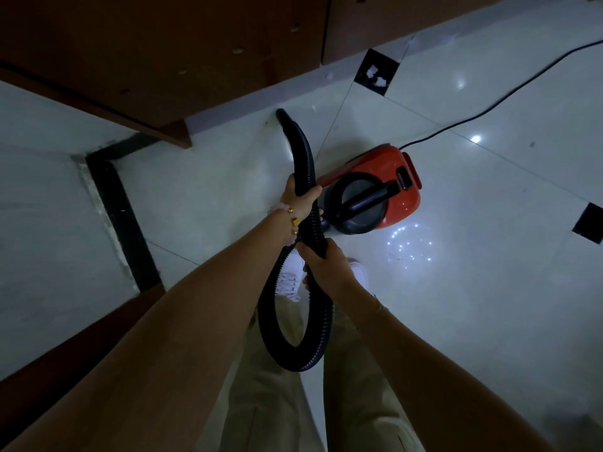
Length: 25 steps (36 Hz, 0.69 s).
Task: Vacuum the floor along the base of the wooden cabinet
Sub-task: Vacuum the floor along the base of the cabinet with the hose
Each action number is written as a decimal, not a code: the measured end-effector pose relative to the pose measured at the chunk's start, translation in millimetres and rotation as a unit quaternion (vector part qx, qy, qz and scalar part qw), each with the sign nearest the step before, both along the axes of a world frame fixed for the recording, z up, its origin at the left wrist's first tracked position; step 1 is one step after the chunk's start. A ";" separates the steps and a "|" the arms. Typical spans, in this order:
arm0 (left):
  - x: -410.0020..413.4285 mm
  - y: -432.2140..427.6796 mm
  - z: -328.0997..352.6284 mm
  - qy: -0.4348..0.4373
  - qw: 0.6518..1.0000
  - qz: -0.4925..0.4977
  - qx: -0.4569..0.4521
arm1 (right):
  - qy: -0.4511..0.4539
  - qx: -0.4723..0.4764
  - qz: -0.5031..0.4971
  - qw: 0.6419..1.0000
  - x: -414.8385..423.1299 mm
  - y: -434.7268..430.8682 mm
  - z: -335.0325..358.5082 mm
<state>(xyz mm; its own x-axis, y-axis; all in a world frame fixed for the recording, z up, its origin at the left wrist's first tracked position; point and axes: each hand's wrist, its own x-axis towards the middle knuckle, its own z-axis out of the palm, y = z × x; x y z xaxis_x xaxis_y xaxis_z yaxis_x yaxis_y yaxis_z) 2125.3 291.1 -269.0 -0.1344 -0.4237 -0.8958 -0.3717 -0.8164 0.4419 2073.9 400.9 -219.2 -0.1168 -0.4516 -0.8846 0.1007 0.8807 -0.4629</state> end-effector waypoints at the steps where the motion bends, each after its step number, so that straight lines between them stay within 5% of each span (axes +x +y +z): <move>1: -0.7 0.6 0.5 0.000 1.000 -0.002 0.000 | -0.005 0.001 -0.004 1.000 -1.3 0.3 1.1; 25: -47.1 -1.3 7.8 0.001 0.994 -0.111 -0.011 | -0.038 0.002 -0.108 0.993 -26.4 5.6 5.7</move>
<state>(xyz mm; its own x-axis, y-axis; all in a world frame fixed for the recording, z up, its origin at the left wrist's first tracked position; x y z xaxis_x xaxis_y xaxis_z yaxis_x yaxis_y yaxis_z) 2078.3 289.8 -261.2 -0.2282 -0.4024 -0.8866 -0.5412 -0.7045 0.4591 2047.5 406.4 -213.5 -0.1433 -0.4200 -0.8962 0.3214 0.8367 -0.4435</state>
